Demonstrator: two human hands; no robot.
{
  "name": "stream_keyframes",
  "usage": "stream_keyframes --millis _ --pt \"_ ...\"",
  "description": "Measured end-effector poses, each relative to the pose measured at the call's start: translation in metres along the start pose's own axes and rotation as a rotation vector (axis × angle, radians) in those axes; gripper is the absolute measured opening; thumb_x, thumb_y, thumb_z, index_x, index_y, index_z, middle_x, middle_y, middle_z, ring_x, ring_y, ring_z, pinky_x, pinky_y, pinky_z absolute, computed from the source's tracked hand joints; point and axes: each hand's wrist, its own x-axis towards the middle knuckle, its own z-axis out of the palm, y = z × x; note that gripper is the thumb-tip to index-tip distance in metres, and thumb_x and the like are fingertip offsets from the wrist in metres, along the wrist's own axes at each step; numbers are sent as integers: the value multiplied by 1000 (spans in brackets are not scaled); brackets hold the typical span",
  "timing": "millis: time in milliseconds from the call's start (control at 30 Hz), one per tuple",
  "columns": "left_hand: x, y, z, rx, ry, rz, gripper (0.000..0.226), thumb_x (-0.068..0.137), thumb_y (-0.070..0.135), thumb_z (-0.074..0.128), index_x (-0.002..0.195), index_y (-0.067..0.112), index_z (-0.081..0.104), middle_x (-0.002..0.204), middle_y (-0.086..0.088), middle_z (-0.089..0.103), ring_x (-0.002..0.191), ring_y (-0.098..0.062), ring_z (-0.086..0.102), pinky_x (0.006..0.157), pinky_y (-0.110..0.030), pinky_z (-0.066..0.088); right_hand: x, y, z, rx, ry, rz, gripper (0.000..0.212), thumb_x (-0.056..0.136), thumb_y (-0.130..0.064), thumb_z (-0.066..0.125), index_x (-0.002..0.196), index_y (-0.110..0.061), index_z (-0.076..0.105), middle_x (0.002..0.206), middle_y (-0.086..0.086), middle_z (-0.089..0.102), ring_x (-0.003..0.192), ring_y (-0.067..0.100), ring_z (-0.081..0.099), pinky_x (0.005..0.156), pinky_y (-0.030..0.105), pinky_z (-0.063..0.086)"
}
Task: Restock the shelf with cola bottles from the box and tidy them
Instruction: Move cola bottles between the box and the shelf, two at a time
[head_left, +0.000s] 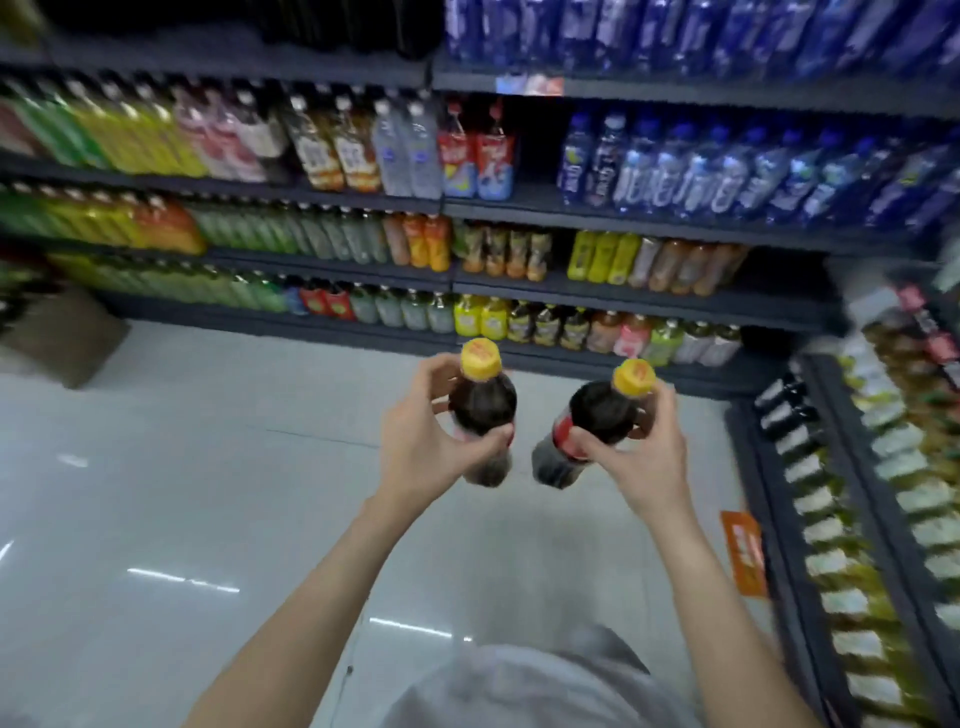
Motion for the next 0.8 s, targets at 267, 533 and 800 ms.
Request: stream_keyframes --millis 267,533,800 --pt "87 -67 -127 37 324 -27 59 58 50 73 111 42 47 107 25 57 102 10 54 84 -6 42 105 -81 152 79 -216 -176 67 65 -17 86 118 -34 48 107 -27 56 100 -15 52 83 8 41" --pt "253 -140 -229 121 466 47 62 67 53 74 121 33 50 111 29 57 101 7 58 85 -14 46 244 -156 309 103 -284 -353 63 67 -26 83 120 -36 51 107 -33 55 102 -9 53 83 -1 36" --pt "435 -199 -327 136 496 185 61 72 32 82 123 17 53 114 24 54 107 13 53 91 -11 44 378 -245 445 105 -214 -469 60 74 -24 79 126 -29 50 110 -35 48 97 -27 46 79 -6 31"
